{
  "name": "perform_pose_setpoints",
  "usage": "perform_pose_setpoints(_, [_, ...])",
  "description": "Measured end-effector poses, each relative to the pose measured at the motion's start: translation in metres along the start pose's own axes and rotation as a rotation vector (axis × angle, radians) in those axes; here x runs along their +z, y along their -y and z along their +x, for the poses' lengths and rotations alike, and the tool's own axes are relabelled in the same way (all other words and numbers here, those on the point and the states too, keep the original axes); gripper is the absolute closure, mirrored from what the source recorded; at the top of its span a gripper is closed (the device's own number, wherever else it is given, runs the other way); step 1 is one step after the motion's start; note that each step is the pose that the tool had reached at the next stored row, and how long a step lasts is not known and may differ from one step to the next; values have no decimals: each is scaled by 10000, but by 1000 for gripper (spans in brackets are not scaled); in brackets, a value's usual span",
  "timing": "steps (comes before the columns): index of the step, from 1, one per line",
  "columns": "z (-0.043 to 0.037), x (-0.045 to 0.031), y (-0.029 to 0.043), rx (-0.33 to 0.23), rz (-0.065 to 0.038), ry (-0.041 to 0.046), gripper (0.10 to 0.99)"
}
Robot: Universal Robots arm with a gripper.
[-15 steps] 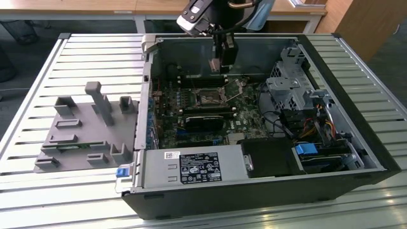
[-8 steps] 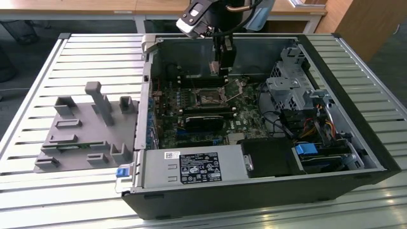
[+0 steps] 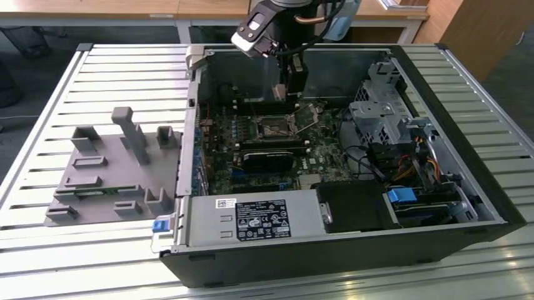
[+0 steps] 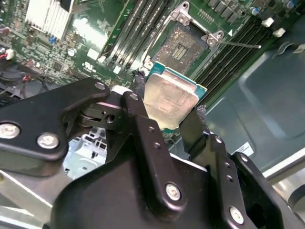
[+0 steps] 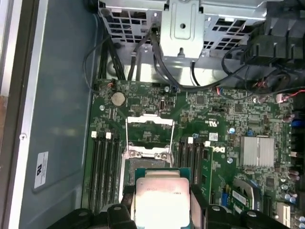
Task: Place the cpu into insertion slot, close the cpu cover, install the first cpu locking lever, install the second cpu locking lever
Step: 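Place the cpu into insertion slot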
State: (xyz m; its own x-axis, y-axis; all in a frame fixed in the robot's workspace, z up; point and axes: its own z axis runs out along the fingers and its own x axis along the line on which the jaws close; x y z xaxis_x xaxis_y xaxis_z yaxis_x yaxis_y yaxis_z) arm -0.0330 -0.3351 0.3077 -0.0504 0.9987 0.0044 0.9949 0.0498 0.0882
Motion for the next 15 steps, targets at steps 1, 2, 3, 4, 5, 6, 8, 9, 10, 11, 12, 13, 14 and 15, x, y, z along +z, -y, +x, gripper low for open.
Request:
perform_pose_setpoints(1, [1, 17, 10, 17, 1, 2, 545])
perform_pose_setpoints(2, [6, 36, 18, 58, 1, 5, 545])
perform_pose_setpoints(3, [12, 52, 23, 114, 1, 12, 545])
perform_pose_setpoints(4, [21, 70, 27, 175, 1, 17, 545])
perform_pose_setpoints(5, [27, 89, 29, 252, 0, 23, 545])
perform_pose_setpoints(6, [32, 107, 33, 344, -1, 30, 545])
perform_pose_setpoints(8, [38, 141, 39, 508, -1, 45, 545])
perform_pose_setpoints(9, [39, 160, 45, 543, -2, 48, 545])
perform_pose_setpoints(10, [40, 177, 49, 545, -2, 49, 545])
perform_pose_setpoints(11, [40, 194, 59, 545, -2, 50, 545])
perform_pose_setpoints(12, [41, 212, 65, 527, -2, 47, 545])
perform_pose_setpoints(13, [41, 230, 69, 482, -2, 43, 545])
perform_pose_setpoints(14, [42, 248, 73, 442, -2, 38, 545])
perform_pose_setpoints(15, [44, 265, 75, 424, -2, 38, 545])
